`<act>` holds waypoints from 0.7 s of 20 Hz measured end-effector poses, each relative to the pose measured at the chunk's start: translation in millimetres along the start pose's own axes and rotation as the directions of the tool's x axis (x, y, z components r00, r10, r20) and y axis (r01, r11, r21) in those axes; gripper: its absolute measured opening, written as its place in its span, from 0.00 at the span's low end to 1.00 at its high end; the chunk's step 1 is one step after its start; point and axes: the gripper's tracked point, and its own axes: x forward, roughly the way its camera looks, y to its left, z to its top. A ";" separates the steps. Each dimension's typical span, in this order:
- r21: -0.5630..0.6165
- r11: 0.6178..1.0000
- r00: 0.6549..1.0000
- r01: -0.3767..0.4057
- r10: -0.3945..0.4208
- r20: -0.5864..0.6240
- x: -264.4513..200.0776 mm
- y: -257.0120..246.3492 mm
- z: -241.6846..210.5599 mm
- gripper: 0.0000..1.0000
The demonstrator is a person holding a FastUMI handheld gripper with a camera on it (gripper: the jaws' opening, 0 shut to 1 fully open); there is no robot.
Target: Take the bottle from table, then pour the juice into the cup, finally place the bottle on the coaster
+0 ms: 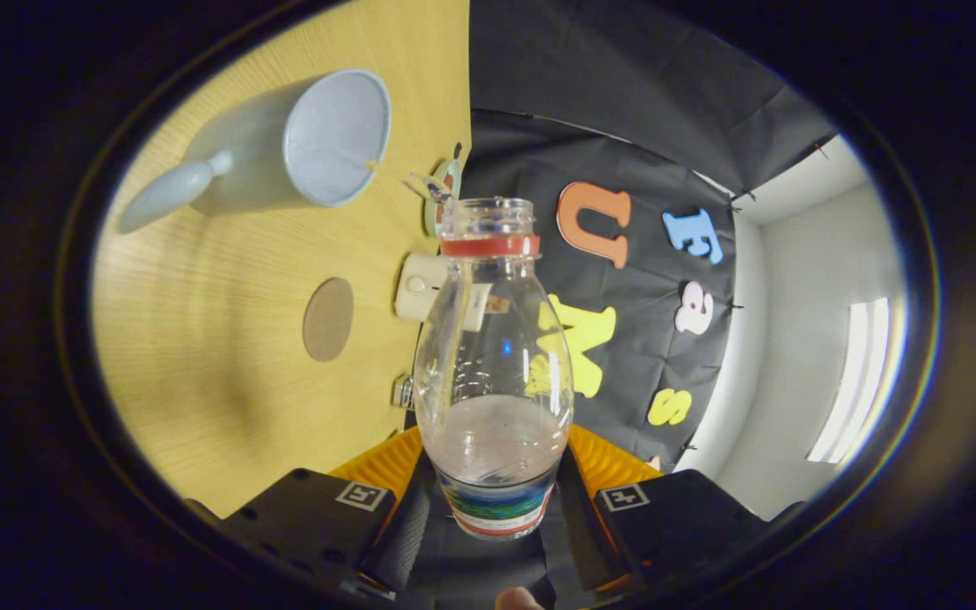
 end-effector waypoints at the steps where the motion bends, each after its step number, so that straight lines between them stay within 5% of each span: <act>1: -0.001 1.000 1.000 0.001 -0.001 0.001 0.0 -1.0 -0.7 0.76; 14: -0.022 1.000 1.000 0.007 -0.006 0.004 -2.4 -8.2 3.3 0.76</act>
